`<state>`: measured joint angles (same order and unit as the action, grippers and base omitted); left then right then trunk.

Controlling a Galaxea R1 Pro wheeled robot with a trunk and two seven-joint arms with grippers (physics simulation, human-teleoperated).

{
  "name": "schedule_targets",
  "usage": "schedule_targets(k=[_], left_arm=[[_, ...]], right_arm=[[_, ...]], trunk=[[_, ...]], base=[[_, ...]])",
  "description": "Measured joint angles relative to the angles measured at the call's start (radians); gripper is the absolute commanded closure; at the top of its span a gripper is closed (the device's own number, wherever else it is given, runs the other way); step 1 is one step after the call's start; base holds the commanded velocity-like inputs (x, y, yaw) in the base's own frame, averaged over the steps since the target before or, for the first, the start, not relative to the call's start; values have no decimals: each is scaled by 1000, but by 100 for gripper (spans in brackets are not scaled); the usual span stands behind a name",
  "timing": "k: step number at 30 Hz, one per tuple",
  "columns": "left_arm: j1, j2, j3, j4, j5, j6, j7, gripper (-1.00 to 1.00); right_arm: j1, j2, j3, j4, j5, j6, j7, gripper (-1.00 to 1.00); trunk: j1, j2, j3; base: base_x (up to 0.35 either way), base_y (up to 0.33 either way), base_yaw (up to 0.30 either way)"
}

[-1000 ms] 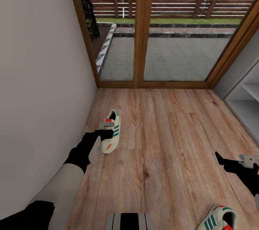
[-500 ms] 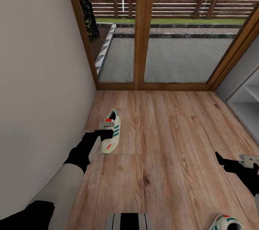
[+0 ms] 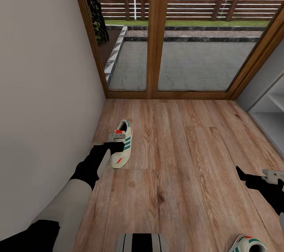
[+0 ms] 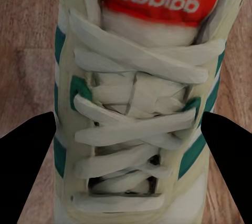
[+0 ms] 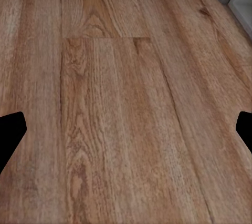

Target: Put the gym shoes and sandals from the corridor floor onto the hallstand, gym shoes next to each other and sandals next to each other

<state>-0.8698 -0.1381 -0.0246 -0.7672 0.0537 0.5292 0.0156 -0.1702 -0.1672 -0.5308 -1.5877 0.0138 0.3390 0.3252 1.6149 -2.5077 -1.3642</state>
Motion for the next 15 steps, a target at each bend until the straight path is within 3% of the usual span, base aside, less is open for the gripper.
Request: schedule_targets(k=[15], left_arm=[[0, 0, 0, 0, 0, 0, 0, 100]], right_arm=[[0, 0, 0, 0, 0, 0, 0, -100]], trunk=[[0, 0, 0]], base=[[0, 0, 0]])
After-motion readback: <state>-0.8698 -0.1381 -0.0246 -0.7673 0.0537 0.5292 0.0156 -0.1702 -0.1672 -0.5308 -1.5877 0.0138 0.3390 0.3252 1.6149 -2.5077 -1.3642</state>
